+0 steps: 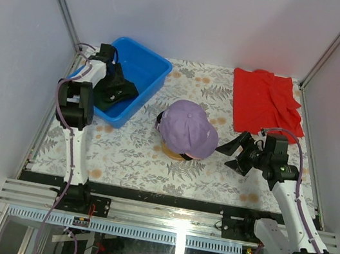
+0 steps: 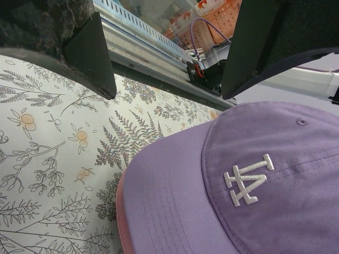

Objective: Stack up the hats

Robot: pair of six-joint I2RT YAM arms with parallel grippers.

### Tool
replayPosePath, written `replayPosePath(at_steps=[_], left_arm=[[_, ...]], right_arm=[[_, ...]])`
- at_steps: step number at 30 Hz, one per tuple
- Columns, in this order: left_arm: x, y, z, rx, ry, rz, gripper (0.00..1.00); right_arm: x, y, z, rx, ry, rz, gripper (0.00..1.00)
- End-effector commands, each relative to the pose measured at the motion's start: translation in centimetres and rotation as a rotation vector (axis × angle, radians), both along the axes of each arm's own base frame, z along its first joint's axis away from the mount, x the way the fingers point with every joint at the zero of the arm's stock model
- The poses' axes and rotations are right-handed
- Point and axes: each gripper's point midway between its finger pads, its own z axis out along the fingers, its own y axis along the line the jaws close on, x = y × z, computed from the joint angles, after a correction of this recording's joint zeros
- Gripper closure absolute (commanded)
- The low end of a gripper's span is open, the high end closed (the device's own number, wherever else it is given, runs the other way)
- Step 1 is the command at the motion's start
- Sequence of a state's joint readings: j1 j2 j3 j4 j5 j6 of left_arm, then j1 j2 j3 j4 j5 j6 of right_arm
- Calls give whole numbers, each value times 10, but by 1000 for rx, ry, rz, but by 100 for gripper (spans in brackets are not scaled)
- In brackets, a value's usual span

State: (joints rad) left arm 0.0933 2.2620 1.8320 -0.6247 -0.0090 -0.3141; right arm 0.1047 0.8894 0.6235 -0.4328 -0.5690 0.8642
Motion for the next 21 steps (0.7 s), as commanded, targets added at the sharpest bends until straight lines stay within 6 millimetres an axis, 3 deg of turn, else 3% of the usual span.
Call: replayPosePath(at_steps=[1, 6, 9, 17, 21], left_arm=[[6, -21, -16, -37, 22, -69, 34], [2, -19, -29, -9, 56, -56, 33], [-1, -17, -36, 10, 77, -50, 37], [-16, -18, -66, 0, 143, -31, 100], [-16, -29, -51, -61, 109, -49, 100]], right_arm=[[3, 6, 19, 29, -58, 33, 13], [1, 6, 23, 27, -65, 37, 13], [-1, 6, 27, 31, -72, 37, 13], [-8, 5, 39, 33, -89, 27, 13], [-12, 4, 44, 33, -99, 26, 13]])
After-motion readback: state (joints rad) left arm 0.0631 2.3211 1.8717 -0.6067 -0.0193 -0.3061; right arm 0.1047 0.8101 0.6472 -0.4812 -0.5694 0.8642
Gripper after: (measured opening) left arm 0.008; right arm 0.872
